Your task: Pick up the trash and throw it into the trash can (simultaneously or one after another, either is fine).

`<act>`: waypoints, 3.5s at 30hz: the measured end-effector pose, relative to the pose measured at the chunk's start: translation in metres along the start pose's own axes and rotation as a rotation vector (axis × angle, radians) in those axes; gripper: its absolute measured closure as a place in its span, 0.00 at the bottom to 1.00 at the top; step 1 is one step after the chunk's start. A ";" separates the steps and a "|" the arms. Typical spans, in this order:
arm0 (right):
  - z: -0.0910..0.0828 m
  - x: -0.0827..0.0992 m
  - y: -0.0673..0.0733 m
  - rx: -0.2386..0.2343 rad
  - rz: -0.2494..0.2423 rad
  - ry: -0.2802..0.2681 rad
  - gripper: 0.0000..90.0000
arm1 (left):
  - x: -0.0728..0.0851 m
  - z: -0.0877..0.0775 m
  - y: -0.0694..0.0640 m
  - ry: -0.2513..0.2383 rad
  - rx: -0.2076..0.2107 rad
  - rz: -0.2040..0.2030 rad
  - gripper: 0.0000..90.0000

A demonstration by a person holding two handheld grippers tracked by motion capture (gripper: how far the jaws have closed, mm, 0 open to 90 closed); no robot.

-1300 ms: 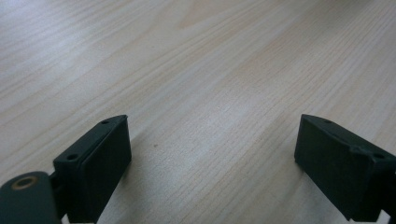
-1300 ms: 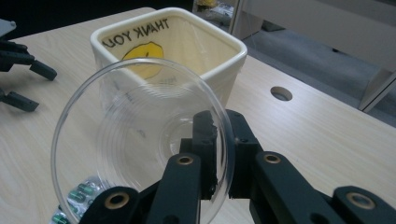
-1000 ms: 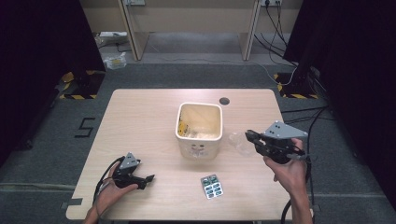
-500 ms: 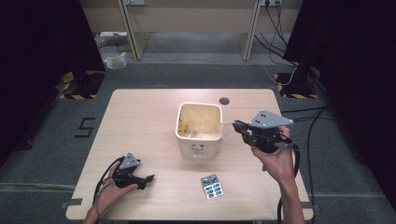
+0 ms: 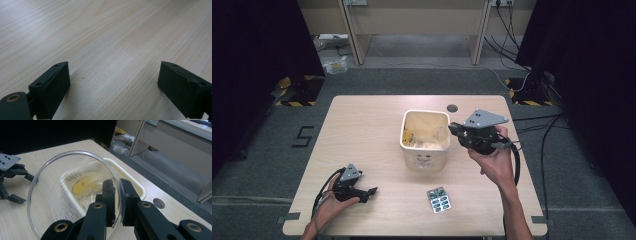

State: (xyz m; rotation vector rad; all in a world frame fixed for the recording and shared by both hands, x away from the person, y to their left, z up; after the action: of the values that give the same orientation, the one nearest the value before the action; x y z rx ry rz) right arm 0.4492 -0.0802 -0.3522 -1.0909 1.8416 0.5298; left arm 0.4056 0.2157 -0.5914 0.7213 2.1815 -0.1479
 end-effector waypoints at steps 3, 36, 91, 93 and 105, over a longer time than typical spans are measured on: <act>0.005 -0.001 -0.002 -0.002 0.005 0.005 0.93 | 0.000 0.000 0.000 0.000 0.000 0.000 0.11; 0.018 0.013 0.003 0.030 0.045 0.034 0.58 | 0.000 0.000 0.000 0.000 0.000 0.000 0.11; 0.072 0.176 0.091 0.021 0.284 0.183 0.26 | 0.000 0.000 0.000 0.001 0.000 0.001 0.11; 0.076 0.179 0.095 0.017 0.289 0.184 0.25 | 0.000 0.000 0.000 0.001 0.000 0.001 0.11; 0.094 0.199 0.109 0.001 0.272 0.239 0.23 | 0.000 0.000 0.000 0.001 0.000 0.001 0.11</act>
State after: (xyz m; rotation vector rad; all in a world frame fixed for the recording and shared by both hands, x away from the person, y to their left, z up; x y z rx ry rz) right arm 0.3615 -0.0488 -0.5792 -0.9403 2.2174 0.5741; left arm 0.4055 0.2158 -0.5915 0.7230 2.1821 -0.1467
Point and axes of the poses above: each handheld gripper's, and its own axes: z roughly forward along the jaws, x roughly out of its underside, y roughly to its left, the point moved 10 cm from there along z, roughly forward along the jaws, and after that the axes turned 13 degrees about -x, right-handed, at the moved point
